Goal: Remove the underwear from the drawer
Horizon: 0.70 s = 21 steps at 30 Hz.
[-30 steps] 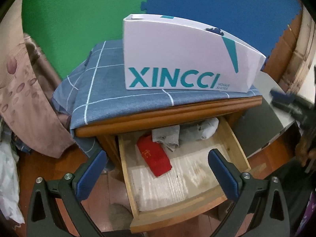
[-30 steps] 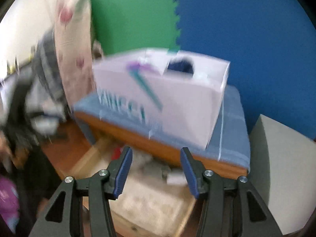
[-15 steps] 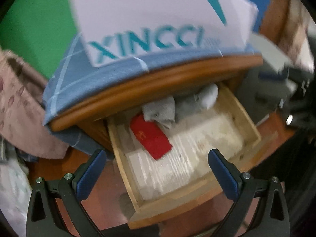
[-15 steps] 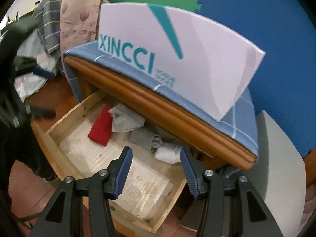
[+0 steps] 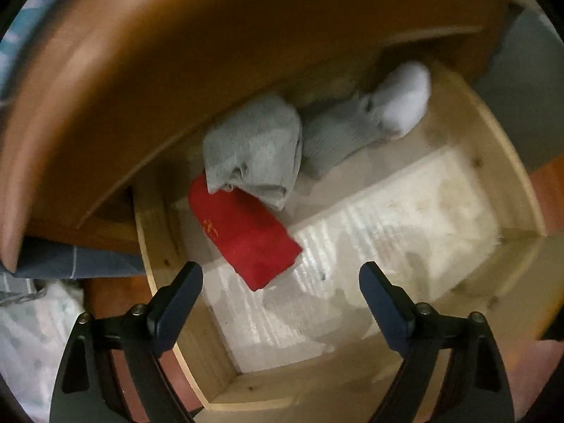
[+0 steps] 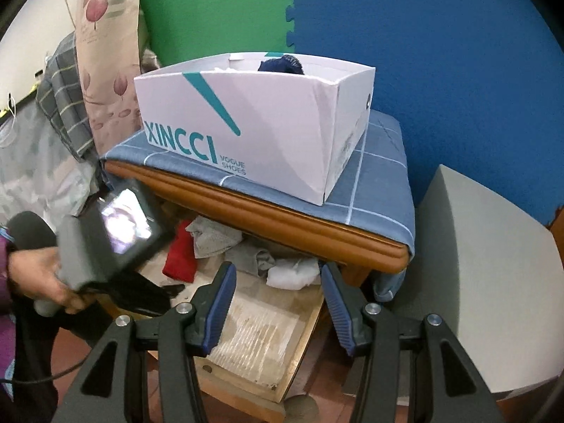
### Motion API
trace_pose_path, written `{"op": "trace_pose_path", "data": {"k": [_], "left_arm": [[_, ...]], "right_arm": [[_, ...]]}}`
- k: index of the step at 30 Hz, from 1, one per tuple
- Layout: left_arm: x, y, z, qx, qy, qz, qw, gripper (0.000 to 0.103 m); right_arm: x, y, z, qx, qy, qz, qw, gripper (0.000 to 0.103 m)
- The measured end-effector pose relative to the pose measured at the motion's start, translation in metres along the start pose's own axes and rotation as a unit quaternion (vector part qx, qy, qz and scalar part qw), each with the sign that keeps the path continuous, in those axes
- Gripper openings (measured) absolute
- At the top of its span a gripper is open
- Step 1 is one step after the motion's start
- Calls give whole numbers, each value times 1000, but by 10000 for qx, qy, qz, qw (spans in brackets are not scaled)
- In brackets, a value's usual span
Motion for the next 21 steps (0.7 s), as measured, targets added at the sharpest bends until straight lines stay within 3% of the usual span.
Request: {"op": "trace_pose_path", "data": {"k": [7,11,16,21], "left_arm": [[1,42,-4,308,440,706,9961,89],[2,49,-2,292,501,791,9952,88],[9,54,5,94,463,810,9956,88],[10,68,13,-402,590,1017,9922,87]], "right_arm": [[-3,-8,-2,193,49,-77,9998,52],[-3,-7,-3,272,89,-29,9996,52],[-3,-1,1,363,83,88,9993,52],[-5,3,4,432,79,183,9989,52]]}}
Point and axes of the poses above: each gripper's, at about its wrist camera, not at the fingertips, and y roughly the way its jaws point, z to its left, x to its top, the point moved 3 cm from there along y, roughly the way its jaws point, and after that the axes turned 4 degrees about y, right-handed, at the moved point
